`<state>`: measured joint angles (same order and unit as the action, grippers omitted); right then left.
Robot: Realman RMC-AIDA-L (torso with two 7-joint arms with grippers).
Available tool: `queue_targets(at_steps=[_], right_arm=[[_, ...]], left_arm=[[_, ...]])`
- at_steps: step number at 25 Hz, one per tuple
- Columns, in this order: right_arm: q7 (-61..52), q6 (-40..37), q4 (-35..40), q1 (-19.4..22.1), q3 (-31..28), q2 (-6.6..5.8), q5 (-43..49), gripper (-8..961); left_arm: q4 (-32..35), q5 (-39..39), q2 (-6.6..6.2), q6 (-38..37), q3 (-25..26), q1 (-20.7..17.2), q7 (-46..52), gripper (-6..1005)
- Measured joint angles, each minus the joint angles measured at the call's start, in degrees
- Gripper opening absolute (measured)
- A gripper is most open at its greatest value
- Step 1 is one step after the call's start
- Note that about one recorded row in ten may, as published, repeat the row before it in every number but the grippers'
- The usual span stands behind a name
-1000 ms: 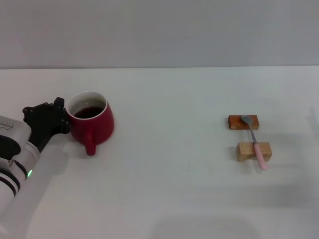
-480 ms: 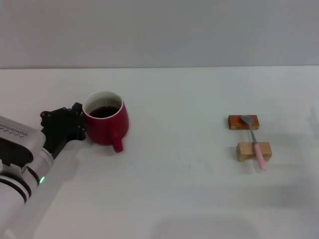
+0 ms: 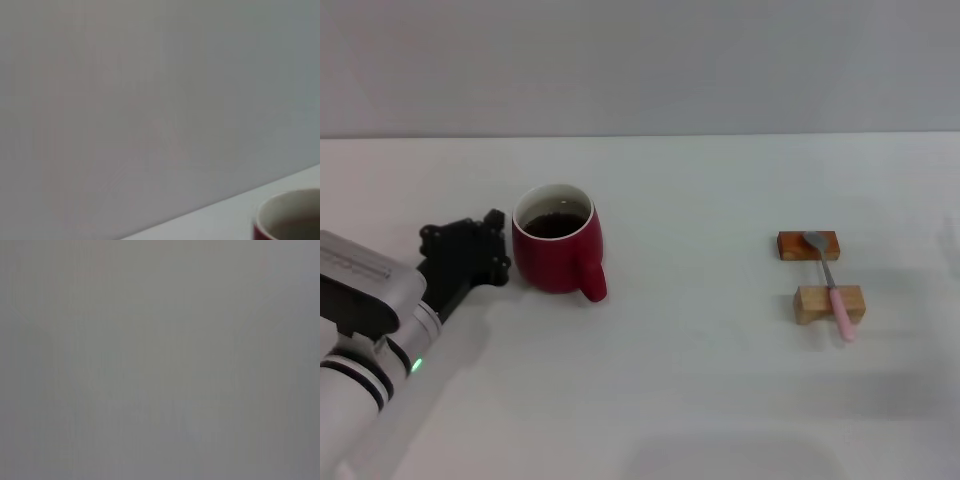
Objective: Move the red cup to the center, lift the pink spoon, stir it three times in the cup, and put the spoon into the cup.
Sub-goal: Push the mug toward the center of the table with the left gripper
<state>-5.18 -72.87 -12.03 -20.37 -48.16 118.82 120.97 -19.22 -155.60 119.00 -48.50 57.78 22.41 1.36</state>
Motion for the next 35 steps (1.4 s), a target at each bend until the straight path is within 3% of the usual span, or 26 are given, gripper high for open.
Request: queue_targets(at_steps=[6,13,35], right_arm=[[0.00,0.00,0.00,0.07,-0.01,0.00,0.06,818],[0.00,-0.13,0.00,0.08,-0.01,0.00,-0.09,817],[0.00,-0.18,0.05,-0.42,0.00,-0.03,-0.28,818]], left_arm=[[2.36,0.03,-0.45,0.27,4.43,2.61,-0.52,15],[4.47,-0.33,-0.38,2.89,3.71,6.33,-1.68,18],[1.95,-0.41,-0.08,3.17,-3.24,5.90,-2.31,25]])
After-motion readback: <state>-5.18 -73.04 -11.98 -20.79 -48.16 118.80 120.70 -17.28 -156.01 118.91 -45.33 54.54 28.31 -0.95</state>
